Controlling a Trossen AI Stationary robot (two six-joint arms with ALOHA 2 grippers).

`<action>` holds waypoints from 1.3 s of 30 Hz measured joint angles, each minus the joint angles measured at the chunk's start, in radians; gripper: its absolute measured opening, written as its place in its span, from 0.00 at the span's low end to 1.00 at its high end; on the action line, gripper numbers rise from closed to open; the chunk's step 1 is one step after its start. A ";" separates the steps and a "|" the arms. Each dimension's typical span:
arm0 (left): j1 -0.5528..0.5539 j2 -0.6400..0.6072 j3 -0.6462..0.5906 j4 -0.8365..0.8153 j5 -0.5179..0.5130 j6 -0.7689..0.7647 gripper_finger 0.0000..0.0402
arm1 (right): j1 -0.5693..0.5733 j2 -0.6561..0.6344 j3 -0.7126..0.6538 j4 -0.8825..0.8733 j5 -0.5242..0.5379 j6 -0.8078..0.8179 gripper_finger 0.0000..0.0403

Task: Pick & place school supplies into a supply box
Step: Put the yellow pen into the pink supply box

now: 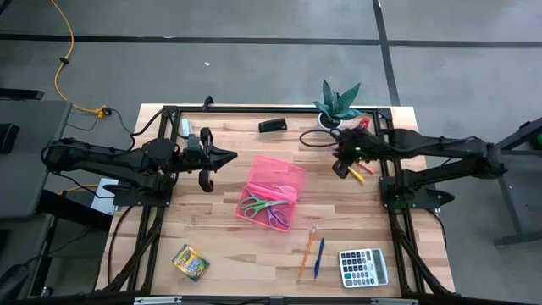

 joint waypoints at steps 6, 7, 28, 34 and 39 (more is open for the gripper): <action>0.000 0.000 0.000 -0.005 0.000 0.000 0.00 | -0.132 0.051 -0.165 -0.106 -0.087 0.060 0.46; 0.000 0.000 0.000 -0.005 0.000 0.000 0.00 | -0.155 0.051 -0.195 -0.089 -0.103 0.062 0.49; 0.001 0.000 0.000 -0.004 -0.019 -0.026 0.00 | -0.417 0.353 -0.323 0.141 -0.265 -0.046 0.43; 0.001 0.000 0.000 -0.004 -0.020 -0.026 0.00 | -0.417 0.404 -0.317 0.137 -0.266 -0.047 0.34; 0.001 0.000 0.000 -0.004 -0.021 -0.026 0.00 | -0.417 0.399 -0.320 0.134 -0.273 -0.047 0.16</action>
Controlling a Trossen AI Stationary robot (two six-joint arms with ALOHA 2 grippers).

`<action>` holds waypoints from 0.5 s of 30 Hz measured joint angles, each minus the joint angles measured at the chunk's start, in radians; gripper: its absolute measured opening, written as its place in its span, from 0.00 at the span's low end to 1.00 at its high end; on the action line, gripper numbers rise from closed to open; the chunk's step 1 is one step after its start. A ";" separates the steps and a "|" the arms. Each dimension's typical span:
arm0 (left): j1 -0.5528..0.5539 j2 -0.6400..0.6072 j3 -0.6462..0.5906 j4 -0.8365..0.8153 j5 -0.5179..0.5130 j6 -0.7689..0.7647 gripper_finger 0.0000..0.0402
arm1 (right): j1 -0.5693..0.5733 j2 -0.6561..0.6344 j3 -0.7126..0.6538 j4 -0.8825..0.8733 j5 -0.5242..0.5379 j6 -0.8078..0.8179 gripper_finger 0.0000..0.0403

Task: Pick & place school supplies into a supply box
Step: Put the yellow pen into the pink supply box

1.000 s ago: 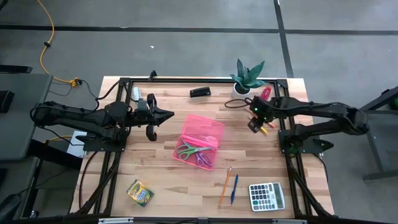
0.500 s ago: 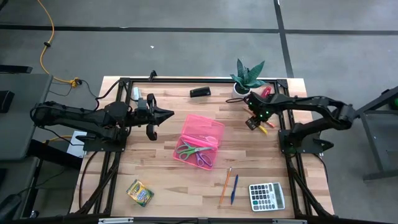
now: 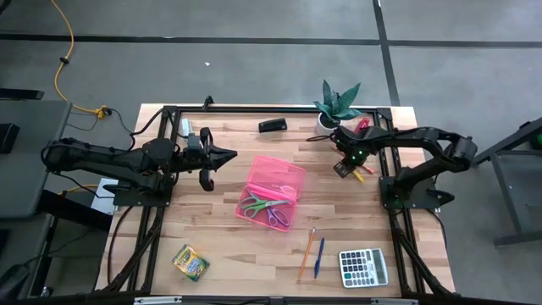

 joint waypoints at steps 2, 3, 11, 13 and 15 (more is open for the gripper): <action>0.000 0.000 0.000 0.000 -0.001 0.000 0.00 | 0.000 -0.012 0.000 -0.006 -0.006 -0.010 0.07; 0.000 0.000 0.000 0.000 -0.002 0.000 0.00 | 0.000 -0.021 -0.001 -0.010 -0.008 -0.017 0.04; 0.000 -0.014 0.000 -0.014 0.008 0.015 0.00 | 0.047 -0.187 -0.007 -0.013 -0.112 0.059 0.01; 0.001 -0.021 0.000 -0.023 0.014 0.016 0.00 | 0.095 -0.241 -0.007 0.014 -0.113 0.099 0.02; 0.001 -0.031 0.000 -0.034 0.015 0.015 0.00 | 0.150 -0.294 -0.007 0.054 -0.111 0.142 0.01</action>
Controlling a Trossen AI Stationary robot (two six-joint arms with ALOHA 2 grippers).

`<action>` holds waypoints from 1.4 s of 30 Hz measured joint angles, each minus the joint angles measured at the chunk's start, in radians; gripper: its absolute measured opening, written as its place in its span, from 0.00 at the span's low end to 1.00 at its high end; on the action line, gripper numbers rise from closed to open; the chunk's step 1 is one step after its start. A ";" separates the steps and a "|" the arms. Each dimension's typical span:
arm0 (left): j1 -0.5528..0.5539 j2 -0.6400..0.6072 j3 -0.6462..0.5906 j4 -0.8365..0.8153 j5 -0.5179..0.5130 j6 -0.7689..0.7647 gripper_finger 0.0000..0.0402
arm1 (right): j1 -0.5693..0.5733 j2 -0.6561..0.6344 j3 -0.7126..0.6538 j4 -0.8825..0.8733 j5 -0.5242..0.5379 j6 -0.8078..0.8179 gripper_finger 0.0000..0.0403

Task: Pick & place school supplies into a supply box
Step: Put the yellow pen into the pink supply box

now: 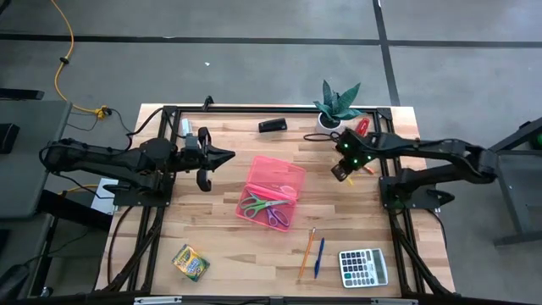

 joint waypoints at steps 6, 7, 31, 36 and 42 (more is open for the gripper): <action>0.000 -0.022 0.000 -0.032 0.019 -0.014 0.00 | 0.216 -0.110 0.001 0.303 0.074 0.113 0.01; 0.000 -0.024 0.000 -0.028 0.026 -0.015 0.00 | 0.253 -0.118 0.001 0.371 0.104 0.124 0.01; 0.000 -0.018 0.065 -0.028 0.141 -0.094 0.00 | 0.559 -0.127 0.003 1.061 0.341 -0.074 0.00; 0.000 -0.019 0.065 -0.028 0.140 -0.094 0.00 | 0.559 -0.127 0.003 1.061 0.340 -0.065 0.00; 0.000 -0.019 0.065 -0.027 0.137 -0.098 0.00 | 0.549 -0.062 0.068 1.024 0.345 -0.070 0.00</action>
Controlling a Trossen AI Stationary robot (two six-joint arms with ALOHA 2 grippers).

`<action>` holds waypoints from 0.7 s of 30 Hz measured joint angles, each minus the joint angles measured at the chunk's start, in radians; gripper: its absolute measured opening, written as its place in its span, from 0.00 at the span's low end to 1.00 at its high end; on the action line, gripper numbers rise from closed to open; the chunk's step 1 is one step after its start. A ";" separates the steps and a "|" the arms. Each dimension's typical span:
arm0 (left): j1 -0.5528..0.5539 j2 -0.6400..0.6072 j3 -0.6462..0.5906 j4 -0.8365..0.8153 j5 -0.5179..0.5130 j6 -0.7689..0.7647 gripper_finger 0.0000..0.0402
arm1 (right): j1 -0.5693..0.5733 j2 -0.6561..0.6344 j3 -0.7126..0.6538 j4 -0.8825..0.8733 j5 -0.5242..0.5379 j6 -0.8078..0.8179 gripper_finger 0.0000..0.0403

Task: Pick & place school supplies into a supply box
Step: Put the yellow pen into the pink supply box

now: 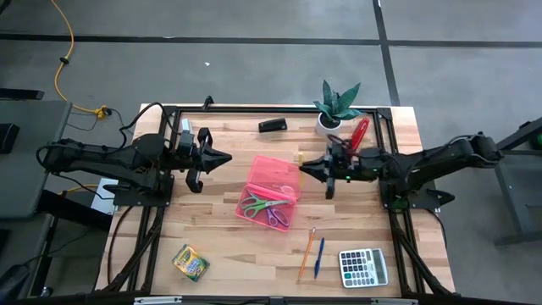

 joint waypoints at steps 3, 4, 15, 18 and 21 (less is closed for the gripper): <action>0.000 0.000 0.000 0.001 -0.006 0.001 0.00 | -0.022 0.105 0.114 -0.115 -0.050 -0.026 0.00; 0.000 0.000 0.000 0.002 -0.008 0.002 0.00 | -0.029 0.148 0.157 -0.163 -0.075 -0.029 0.00; 0.000 0.000 0.000 -0.009 -0.020 0.003 0.00 | -0.066 0.639 0.575 -0.623 -0.295 0.031 0.00; 0.000 0.000 0.000 -0.016 -0.021 0.003 0.00 | -0.065 0.737 0.641 -0.737 -0.296 0.043 0.00; 0.000 0.000 0.000 -0.020 -0.022 0.003 0.00 | -0.065 0.808 0.689 -0.819 -0.300 0.059 0.00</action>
